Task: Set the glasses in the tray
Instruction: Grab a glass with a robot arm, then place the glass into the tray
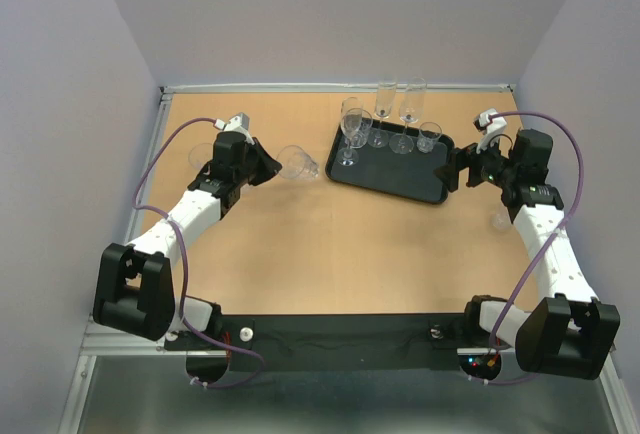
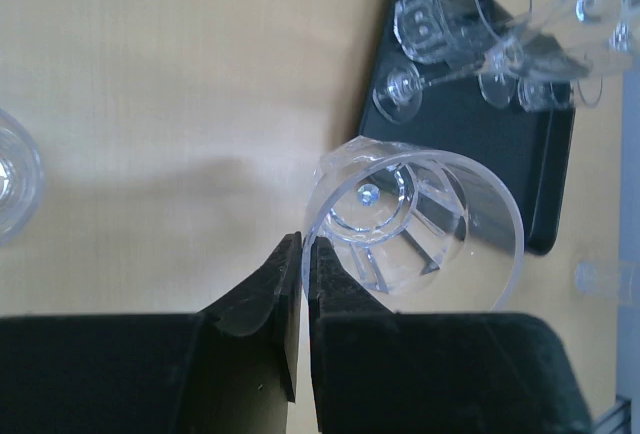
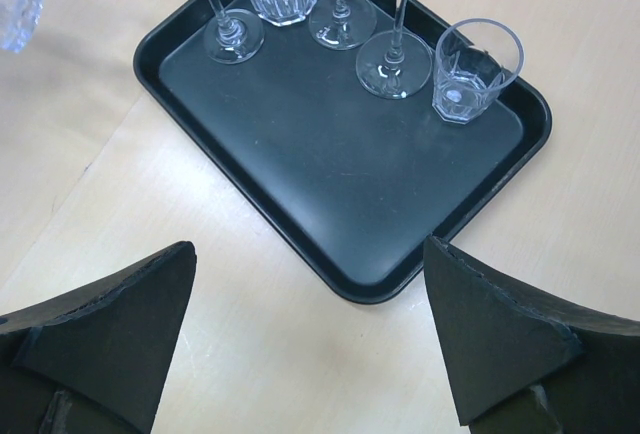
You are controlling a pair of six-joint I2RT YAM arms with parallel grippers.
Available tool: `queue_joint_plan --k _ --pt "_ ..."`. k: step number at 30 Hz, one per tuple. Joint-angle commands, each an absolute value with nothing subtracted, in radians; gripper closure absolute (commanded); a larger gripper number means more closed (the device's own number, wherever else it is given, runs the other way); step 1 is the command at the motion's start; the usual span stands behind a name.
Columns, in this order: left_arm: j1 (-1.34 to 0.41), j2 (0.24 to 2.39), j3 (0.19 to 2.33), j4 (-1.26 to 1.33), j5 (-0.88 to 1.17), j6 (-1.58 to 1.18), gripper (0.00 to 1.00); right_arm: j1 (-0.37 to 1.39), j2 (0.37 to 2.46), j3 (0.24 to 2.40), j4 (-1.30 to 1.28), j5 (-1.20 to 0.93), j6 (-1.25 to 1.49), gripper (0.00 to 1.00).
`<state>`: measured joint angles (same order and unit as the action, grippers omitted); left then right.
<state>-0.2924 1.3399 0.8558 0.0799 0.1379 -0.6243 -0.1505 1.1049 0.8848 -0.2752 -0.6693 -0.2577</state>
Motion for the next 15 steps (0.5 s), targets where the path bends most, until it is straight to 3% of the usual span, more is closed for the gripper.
queue_joint_plan --k 1,15 --pt "-0.324 1.299 0.836 0.193 0.267 -0.503 1.0 -0.158 1.075 0.89 -0.225 -0.666 -0.253 0.0" --pt "-0.462 1.384 0.859 0.279 0.282 -0.575 1.0 -0.158 1.072 0.888 -0.225 -0.666 -0.253 0.0"
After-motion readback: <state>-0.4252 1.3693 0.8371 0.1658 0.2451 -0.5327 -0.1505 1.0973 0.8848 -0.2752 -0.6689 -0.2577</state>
